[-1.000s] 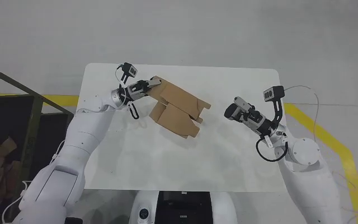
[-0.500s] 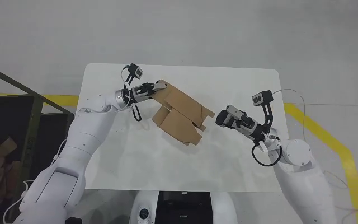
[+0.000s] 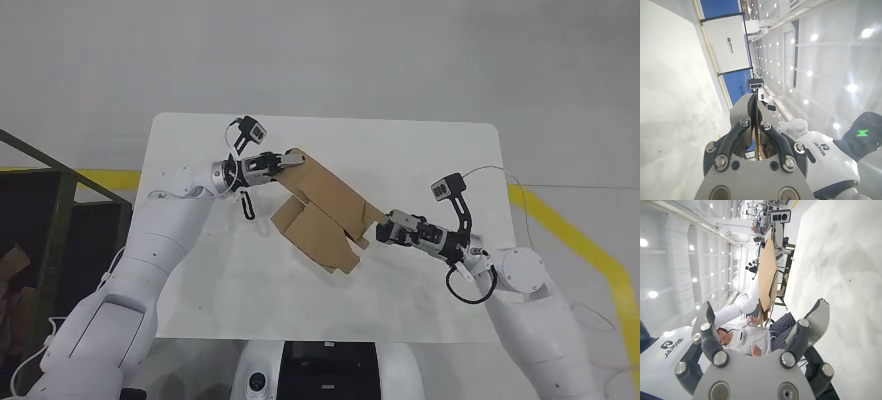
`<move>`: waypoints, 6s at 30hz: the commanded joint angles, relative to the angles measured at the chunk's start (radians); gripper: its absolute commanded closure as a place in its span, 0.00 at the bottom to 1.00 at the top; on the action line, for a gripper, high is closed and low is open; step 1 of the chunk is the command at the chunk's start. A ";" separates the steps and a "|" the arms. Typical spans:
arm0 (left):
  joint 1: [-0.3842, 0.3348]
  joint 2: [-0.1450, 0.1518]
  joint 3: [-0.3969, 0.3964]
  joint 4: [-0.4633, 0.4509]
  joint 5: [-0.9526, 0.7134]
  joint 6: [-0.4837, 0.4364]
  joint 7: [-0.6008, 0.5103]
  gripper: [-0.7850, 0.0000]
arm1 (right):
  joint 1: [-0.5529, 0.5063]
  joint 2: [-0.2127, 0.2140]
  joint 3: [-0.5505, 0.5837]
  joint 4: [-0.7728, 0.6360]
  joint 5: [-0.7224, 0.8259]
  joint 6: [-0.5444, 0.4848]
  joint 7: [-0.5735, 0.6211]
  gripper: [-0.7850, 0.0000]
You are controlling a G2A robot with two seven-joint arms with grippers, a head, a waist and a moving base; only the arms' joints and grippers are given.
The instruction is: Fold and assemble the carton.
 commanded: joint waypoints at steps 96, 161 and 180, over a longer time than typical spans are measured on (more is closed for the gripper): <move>0.124 -0.021 -0.041 -0.156 0.053 0.106 0.057 0.57 | -0.219 0.007 0.016 -0.318 -0.408 0.288 -0.523 1.00; -0.010 0.118 0.133 -0.246 0.105 0.212 -0.214 1.00 | -0.056 0.019 0.121 -0.024 -0.111 0.033 -0.074 0.00; -0.025 0.187 0.248 -0.308 0.010 0.212 -0.214 1.00 | 0.222 -0.016 -0.078 0.276 0.061 0.042 0.145 0.64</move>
